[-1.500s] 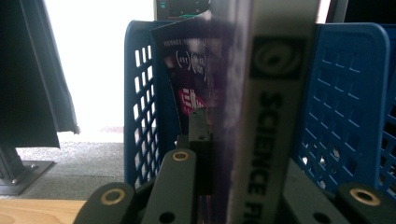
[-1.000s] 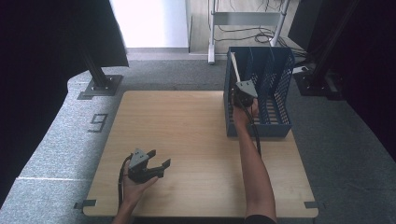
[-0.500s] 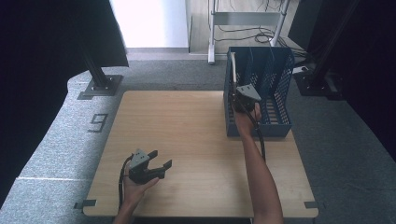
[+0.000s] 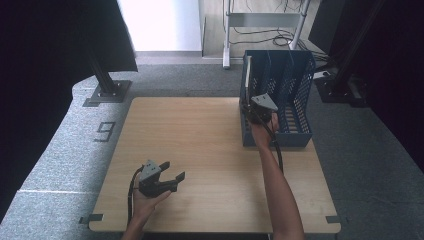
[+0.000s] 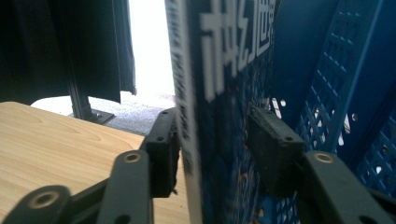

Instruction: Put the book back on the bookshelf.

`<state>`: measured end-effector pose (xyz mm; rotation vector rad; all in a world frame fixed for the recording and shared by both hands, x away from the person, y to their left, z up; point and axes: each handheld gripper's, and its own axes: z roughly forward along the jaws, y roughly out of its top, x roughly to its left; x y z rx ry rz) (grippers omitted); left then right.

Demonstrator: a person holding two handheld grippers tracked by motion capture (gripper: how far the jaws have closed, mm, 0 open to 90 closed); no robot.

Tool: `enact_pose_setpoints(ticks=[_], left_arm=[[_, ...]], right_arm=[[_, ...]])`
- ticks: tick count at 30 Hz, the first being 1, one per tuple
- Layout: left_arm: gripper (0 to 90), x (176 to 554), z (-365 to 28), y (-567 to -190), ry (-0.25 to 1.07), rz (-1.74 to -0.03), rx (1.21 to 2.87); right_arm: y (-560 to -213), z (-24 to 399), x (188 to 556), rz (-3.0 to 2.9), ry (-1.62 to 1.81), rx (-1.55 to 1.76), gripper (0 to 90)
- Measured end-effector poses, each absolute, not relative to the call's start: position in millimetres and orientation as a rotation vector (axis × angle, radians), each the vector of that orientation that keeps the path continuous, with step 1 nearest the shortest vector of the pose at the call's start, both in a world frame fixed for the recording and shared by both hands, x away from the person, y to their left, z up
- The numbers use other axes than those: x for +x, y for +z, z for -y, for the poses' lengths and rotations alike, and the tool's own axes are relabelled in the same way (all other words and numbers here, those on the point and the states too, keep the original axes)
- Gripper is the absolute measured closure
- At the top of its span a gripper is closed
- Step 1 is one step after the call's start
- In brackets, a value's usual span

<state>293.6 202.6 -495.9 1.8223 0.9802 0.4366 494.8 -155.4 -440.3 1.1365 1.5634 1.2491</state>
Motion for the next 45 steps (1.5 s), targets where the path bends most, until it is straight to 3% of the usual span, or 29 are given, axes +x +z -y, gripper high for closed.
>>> enact_pose_setpoints(ticks=[13,30,45], left_arm=[[23.9,293,-199,-497,0.427,-0.972,1.829],[23.9,293,-200,-497,0.43,-0.977,1.833],[23.9,295,-198,-499,0.428,-0.979,1.848]], right_arm=[[-431,157,483,-1.578,1.274,1.133,42.8],[-426,160,459,-1.634,1.36,1.109,42.6],[-436,176,414,-1.658,1.434,1.07,43.5]])
